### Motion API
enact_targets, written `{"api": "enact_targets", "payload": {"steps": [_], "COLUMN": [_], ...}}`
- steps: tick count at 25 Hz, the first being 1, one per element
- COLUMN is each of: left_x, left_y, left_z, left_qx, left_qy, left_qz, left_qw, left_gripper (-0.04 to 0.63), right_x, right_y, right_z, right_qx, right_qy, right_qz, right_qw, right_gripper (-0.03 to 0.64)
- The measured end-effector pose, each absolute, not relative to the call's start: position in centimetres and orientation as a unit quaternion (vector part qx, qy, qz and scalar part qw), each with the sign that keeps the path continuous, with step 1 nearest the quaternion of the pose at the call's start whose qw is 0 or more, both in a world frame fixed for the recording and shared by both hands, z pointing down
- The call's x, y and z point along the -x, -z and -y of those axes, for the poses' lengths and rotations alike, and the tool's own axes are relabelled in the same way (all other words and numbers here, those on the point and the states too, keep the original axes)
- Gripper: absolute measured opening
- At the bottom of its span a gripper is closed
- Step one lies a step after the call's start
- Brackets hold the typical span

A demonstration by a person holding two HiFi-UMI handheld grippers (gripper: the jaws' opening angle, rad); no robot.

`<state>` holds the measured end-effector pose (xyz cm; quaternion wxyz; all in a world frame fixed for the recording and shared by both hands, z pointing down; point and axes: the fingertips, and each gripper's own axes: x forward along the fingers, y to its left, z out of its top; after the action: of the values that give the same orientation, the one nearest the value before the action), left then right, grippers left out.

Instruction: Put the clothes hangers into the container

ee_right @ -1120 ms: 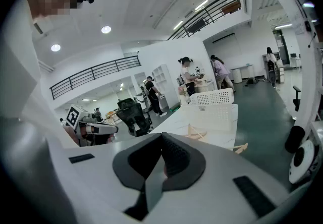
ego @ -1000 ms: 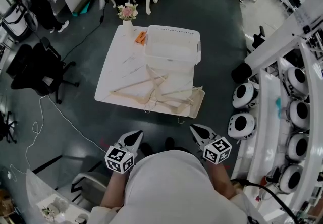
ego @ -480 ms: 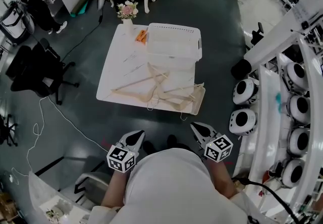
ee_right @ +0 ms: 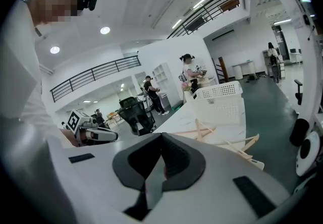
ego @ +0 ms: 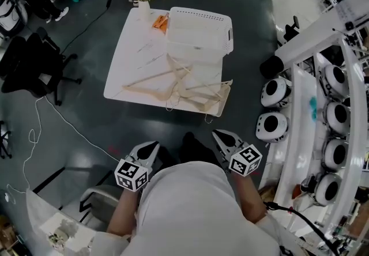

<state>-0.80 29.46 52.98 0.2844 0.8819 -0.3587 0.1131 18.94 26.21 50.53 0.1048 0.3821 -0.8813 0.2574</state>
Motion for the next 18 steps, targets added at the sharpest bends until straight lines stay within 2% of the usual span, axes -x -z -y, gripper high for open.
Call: {"api": "enact_targets", "payload": {"steps": [3,9,13,18], "left_x": [0.8,-0.3,-1.5,-2.5], "left_y": [-52.3,-51.8,-52.0,-53.2], "left_z": [-28.4,-25.1,-22.9,-20.3], "left_qx": [-0.881,-0.872,-0.869,-0.854], "left_qy": [-0.071,-0.058,-0.070,-0.090], "left_qz": [0.363,0.388,0.391,0.411], "left_qw": [0.296,0.294,0.295,0.306], "left_gripper": [0.003,0.002,0.002,0.002], "right_x": [-18.0,-18.8,-20.3,-21.9], "right_y": [-50.7,-51.7,-52.9,-55.3], "right_z": [-25.3,-21.9,-19.0,-15.2], "right_qx": [-0.368,-0.338,-0.329,-0.307], "right_qy": [-0.260,-0.273,-0.283,-0.264], "right_qz": [0.886,0.894,0.893,0.899], "right_qw": [0.110,0.113,0.123,0.168], "right_gripper": [0.002,0.002,0.002,0.003]}}
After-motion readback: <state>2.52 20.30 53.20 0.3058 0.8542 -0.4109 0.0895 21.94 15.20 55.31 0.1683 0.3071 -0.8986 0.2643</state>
